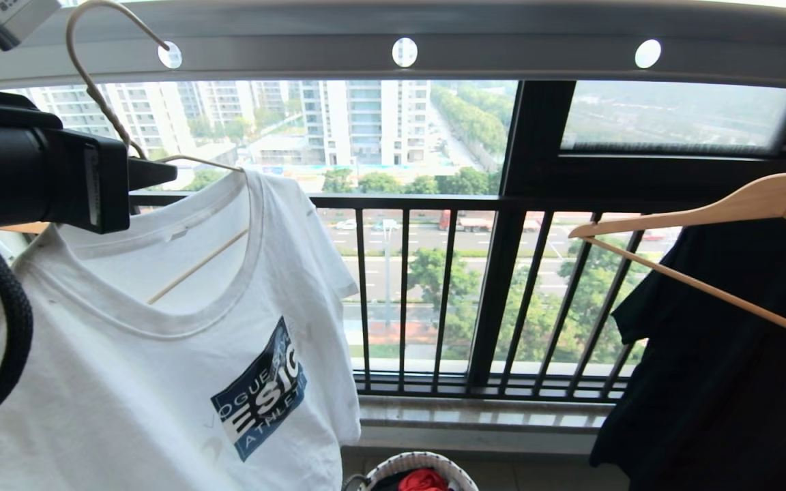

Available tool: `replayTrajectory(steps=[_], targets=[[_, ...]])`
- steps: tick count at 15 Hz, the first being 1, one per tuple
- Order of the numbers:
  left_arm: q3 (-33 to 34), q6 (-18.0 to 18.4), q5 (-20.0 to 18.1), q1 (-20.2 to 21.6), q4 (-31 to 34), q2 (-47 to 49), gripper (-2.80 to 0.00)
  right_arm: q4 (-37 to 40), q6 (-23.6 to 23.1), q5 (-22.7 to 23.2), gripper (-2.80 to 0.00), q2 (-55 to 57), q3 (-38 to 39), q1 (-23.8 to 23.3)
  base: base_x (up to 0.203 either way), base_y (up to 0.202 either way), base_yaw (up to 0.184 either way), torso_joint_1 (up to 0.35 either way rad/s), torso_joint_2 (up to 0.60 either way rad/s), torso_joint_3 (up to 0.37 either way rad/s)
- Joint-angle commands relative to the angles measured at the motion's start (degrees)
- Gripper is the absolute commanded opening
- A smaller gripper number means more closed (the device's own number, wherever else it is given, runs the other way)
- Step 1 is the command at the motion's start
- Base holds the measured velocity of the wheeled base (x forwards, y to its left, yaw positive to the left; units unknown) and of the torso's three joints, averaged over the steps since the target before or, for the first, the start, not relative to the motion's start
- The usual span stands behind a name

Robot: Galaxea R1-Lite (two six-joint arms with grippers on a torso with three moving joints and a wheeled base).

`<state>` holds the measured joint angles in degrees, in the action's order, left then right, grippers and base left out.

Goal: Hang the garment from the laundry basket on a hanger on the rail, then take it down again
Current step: Take the clothes off the clothes rack

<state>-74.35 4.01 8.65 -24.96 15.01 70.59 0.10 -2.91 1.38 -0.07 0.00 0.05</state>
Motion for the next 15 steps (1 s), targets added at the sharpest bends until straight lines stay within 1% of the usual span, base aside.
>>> replayTrajectory(steps=[1, 5, 9, 10, 12, 14, 15], targets=[[2.6, -0.5, 0.1, -0.3, 1.3, -4.3, -2.8, 0.0, -0.1, 0.0, -2.8, 0.1, 0.0, 0.0, 0.0, 0.0, 0.0, 0.0, 0.0, 0.0], [9.4, -0.8, 0.0, -1.2, 1.1, -4.9, -2.8, 0.0, -0.1, 0.0, -2.8, 0.1, 0.0, 0.0, 0.0, 0.0, 0.0, 0.0, 0.0, 0.0], [14.9, -3.1, -0.2, -2.7, 0.0, -6.9, -2.8, 0.0, 0.0, 0.0, -2.8, 0.1, 0.0, 0.0, 0.0, 0.0, 0.0, 0.0, 0.0, 0.0], [16.5, -4.2, -1.2, -3.5, -1.8, -7.2, -2.8, 0.0, 0.0, 0.0, -2.8, 0.1, 0.0, 0.0, 0.0, 0.0, 0.0, 0.0, 0.0, 0.0], [20.2, -7.1, -4.3, -5.0, -7.8, -7.4, -2.8, 0.0, 0.0, 0.0, -2.8, 0.1, 0.0, 0.0, 0.0, 0.0, 0.0, 0.0, 0.0, 0.0], [21.5, -7.7, -6.3, -5.2, -12.8, -5.2, -2.8, 0.0, 0.0, 0.0, -2.8, 0.1, 0.0, 0.0, 0.0, 0.0, 0.0, 0.0, 0.0, 0.0], [22.3, -7.7, -6.5, -5.2, -13.9, -4.0, -2.8, 0.0, 0.0, 0.0, -2.8, 0.1, 0.0, 0.0, 0.0, 0.0, 0.0, 0.0, 0.0, 0.0]])
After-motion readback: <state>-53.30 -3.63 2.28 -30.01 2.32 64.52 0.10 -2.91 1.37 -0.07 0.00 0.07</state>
